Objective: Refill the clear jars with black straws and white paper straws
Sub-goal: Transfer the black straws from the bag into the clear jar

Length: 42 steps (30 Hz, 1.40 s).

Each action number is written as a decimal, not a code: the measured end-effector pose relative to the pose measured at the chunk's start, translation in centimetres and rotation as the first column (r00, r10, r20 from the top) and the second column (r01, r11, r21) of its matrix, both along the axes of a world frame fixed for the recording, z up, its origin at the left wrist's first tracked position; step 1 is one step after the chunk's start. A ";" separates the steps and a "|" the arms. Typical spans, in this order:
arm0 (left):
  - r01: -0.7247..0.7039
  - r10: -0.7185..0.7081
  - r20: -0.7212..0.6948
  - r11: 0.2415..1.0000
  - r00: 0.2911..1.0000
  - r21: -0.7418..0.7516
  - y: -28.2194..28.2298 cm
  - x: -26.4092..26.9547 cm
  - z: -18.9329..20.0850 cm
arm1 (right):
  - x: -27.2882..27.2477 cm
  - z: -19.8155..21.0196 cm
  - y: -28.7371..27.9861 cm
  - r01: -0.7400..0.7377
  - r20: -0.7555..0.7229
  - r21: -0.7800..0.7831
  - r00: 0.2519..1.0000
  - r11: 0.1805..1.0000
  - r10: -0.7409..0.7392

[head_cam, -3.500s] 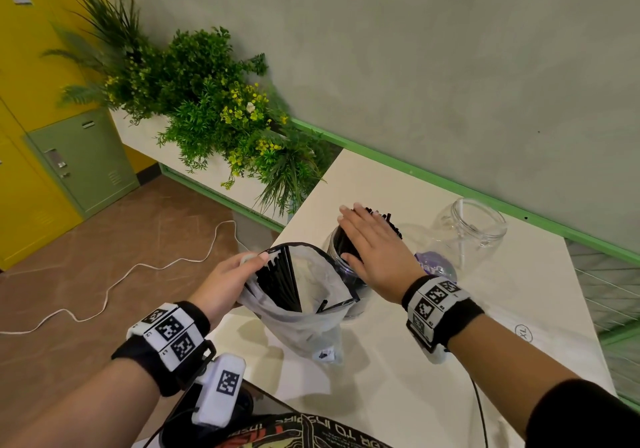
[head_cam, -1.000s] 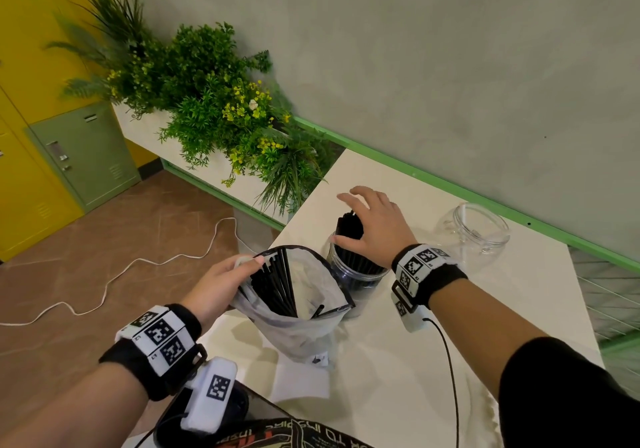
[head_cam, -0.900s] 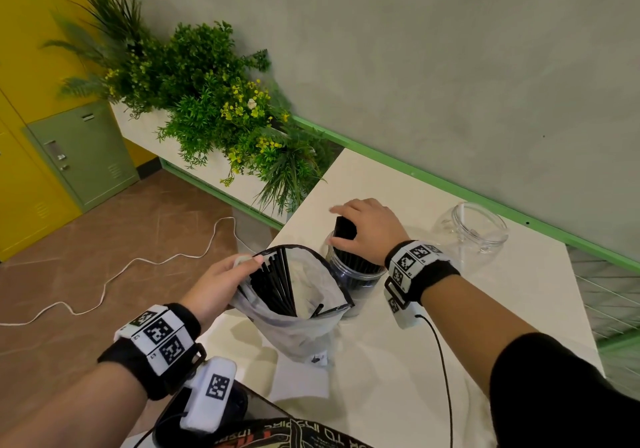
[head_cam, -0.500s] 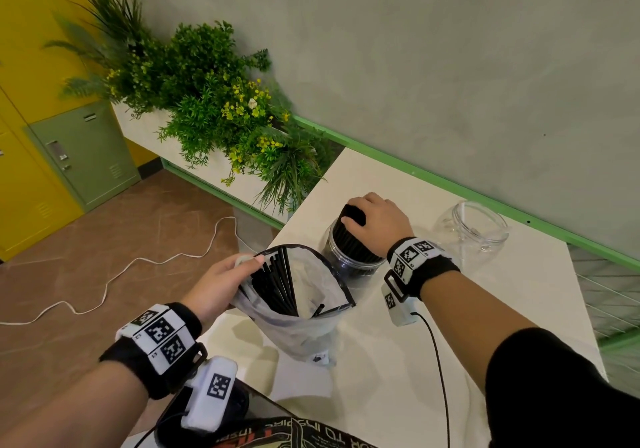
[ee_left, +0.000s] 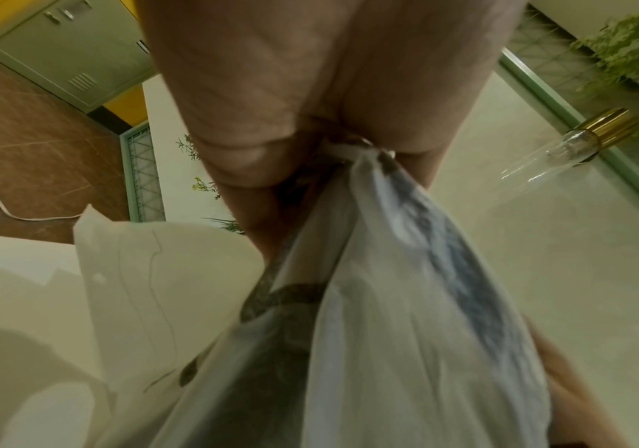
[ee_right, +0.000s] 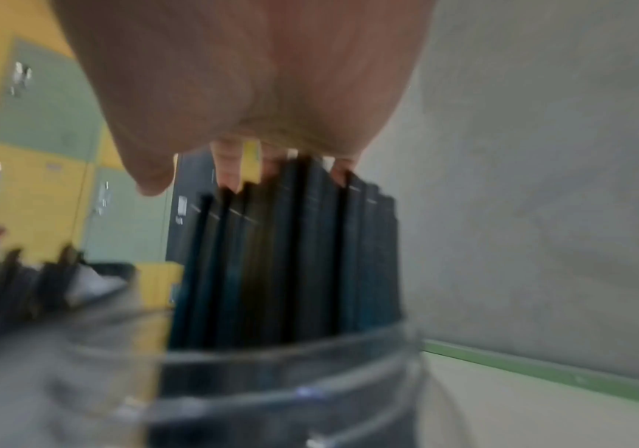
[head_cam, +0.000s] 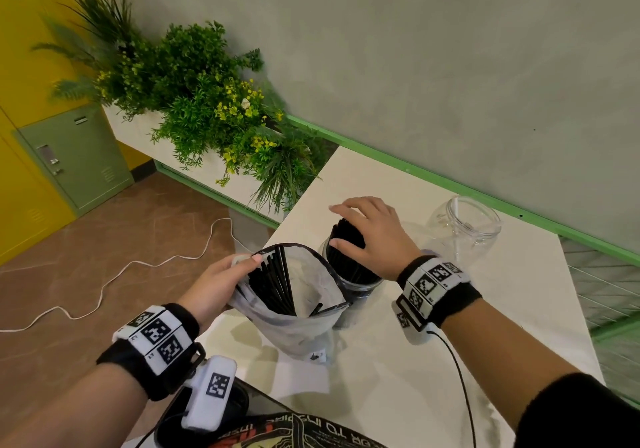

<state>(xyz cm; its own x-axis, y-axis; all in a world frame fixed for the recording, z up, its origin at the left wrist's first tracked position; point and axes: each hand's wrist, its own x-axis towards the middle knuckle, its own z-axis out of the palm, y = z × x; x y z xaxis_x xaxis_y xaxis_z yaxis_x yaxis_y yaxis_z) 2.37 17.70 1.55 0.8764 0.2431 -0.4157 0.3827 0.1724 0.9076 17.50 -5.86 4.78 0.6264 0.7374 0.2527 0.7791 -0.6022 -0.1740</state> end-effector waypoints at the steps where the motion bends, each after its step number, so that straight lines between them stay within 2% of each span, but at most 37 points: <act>1: 0.000 0.000 -0.001 1.000 1.000 -0.003 -0.1 0.0 0.0 | -1.1 0.3 0.1 -0.025 -0.012 0.117 1.000 0.993 0.026; 3: -0.010 0.010 -0.005 1.000 1.000 -0.008 -0.2 0.0 0.0 | -3.7 0.5 0.1 -0.118 -0.097 0.266 0.984 0.957 0.148; 6: -0.016 0.015 -0.013 0.999 1.000 -0.029 -0.3 -0.1 0.0 | -6.9 -1.3 0.2 -0.268 -0.235 0.214 0.919 0.939 0.316; 8: -0.017 0.017 -0.007 0.998 1.000 -0.056 -0.6 -0.3 0.0 | -7.6 -2.6 0.3 -0.281 -0.275 0.200 0.904 0.939 0.329; 10: -0.006 0.006 -0.001 0.996 1.000 -0.087 -0.9 -0.5 0.0 | -7.6 -2.8 0.8 -0.207 -0.280 0.273 0.917 0.940 0.283; 13: 0.020 -0.020 0.005 0.994 1.000 -0.108 -1.3 -0.8 0.3 | -8.0 -1.9 1.9 0.032 -0.368 0.441 0.918 0.897 0.148; 16: 0.022 -0.022 0.002 0.991 1.000 -0.131 -1.4 -1.0 0.4 | -9.1 -1.6 2.4 0.176 -0.492 0.415 0.869 0.893 0.057; 21: -0.012 0.009 -0.025 0.990 1.000 -0.143 -1.3 -1.0 -0.1 | -11.4 -3.1 1.4 0.130 -0.447 0.181 0.894 0.975 -0.036; 28: -0.012 0.011 -0.005 0.983 1.000 -0.181 -1.7 -1.1 -1.0 | -12.7 -5.0 2.4 0.161 -0.402 0.000 0.904 0.987 -0.147; 31: -0.017 0.017 -0.001 0.980 1.000 -0.199 -2.0 -1.1 -1.0 | -12.7 -6.1 3.2 0.192 -0.445 0.014 0.880 0.981 -0.166; 36: -0.050 0.044 -0.034 0.972 0.998 -0.230 -2.1 -1.3 -1.4 | -12.1 -6.8 3.7 0.345 -0.612 0.195 0.774 0.918 -0.161; 39: -0.070 0.058 -0.057 0.964 0.997 -0.257 -1.9 -1.2 -1.8 | -12.0 -6.7 4.3 0.331 -0.593 0.183 0.788 0.926 -0.164; 42: -0.006 -0.002 -0.029 0.959 1.000 -0.285 -2.0 -1.2 -2.1 | -12.1 -6.8 5.1 0.317 -0.546 0.143 0.816 0.938 -0.192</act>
<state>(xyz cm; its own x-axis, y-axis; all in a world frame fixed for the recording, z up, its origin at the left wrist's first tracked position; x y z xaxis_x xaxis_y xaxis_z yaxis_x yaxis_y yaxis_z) 1.13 15.72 -0.50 0.8629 0.1128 -0.4927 0.4069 0.4232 0.8095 5.41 -0.73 -2.00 0.8669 0.4977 -0.0277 0.3603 -0.6642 -0.6550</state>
